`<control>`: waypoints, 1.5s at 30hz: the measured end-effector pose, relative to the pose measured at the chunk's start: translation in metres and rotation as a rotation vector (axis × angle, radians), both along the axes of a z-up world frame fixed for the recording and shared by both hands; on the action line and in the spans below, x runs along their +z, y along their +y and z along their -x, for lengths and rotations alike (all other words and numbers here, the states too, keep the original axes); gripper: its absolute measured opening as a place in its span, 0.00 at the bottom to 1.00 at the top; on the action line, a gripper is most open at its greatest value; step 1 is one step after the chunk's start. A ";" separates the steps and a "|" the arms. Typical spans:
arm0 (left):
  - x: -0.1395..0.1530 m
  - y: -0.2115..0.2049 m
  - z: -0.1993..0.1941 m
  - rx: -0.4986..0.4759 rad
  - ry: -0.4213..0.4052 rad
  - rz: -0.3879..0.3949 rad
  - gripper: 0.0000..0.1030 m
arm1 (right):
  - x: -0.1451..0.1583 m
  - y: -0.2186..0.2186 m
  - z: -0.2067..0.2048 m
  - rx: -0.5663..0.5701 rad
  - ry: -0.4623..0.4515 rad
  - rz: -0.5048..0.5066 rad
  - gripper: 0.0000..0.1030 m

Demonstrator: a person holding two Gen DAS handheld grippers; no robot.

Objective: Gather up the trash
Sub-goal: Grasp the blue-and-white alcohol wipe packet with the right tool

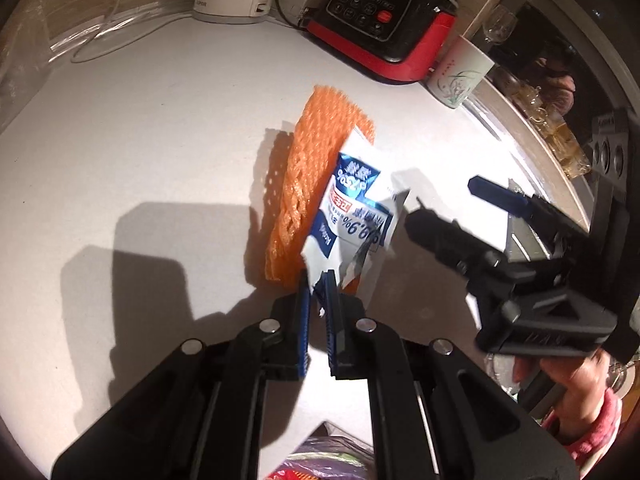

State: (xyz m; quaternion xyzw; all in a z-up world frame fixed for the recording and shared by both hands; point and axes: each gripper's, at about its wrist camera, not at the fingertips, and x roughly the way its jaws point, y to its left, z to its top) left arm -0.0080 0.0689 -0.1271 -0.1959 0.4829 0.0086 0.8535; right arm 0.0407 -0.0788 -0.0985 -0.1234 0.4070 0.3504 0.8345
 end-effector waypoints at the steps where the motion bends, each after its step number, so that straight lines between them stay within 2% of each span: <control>1: 0.004 -0.002 0.002 0.005 -0.007 -0.006 0.07 | 0.001 -0.003 0.003 -0.012 0.000 -0.004 0.98; 7: 0.027 -0.004 0.007 0.020 -0.015 -0.076 0.09 | 0.007 -0.019 0.009 -0.090 0.040 -0.047 0.98; 8: 0.030 -0.005 0.008 0.025 -0.013 -0.093 0.15 | 0.006 -0.021 0.008 -0.097 0.052 -0.063 0.98; 9: 0.034 -0.004 0.009 0.031 -0.011 -0.106 0.34 | 0.006 -0.023 0.007 -0.104 0.067 -0.076 0.98; 11: 0.042 -0.003 0.011 0.064 -0.017 -0.164 0.62 | 0.005 -0.026 0.006 -0.118 0.096 -0.101 0.98; 12: 0.047 -0.002 0.014 0.079 -0.033 -0.196 0.71 | 0.004 -0.027 0.004 -0.119 0.109 -0.114 0.98; 18: 0.067 0.007 0.022 0.068 -0.080 -0.292 0.84 | 0.009 -0.018 0.012 -0.134 0.109 -0.124 0.98; 24: 0.069 0.026 0.020 0.004 -0.114 -0.362 0.88 | 0.004 0.000 0.023 -0.201 0.122 -0.104 0.98; 31: 0.051 0.052 0.017 -0.101 -0.135 -0.366 0.88 | -0.009 0.020 0.030 -0.324 0.144 -0.100 0.98; 36: 0.038 0.070 0.013 -0.123 -0.127 -0.313 0.88 | -0.020 0.029 0.023 -0.376 0.186 -0.113 0.87; 39: 0.031 0.076 0.014 -0.132 -0.123 -0.314 0.88 | -0.028 0.034 0.017 -0.391 0.218 -0.129 0.74; 41: 0.028 0.079 0.013 -0.137 -0.114 -0.310 0.88 | -0.029 0.036 0.017 -0.396 0.232 -0.140 0.47; 43: 0.027 0.083 0.013 -0.135 -0.111 -0.303 0.88 | -0.027 0.034 0.018 -0.397 0.233 -0.164 0.30; 45: 0.027 0.087 0.014 -0.132 -0.113 -0.297 0.88 | -0.022 0.030 0.021 -0.402 0.222 -0.183 0.22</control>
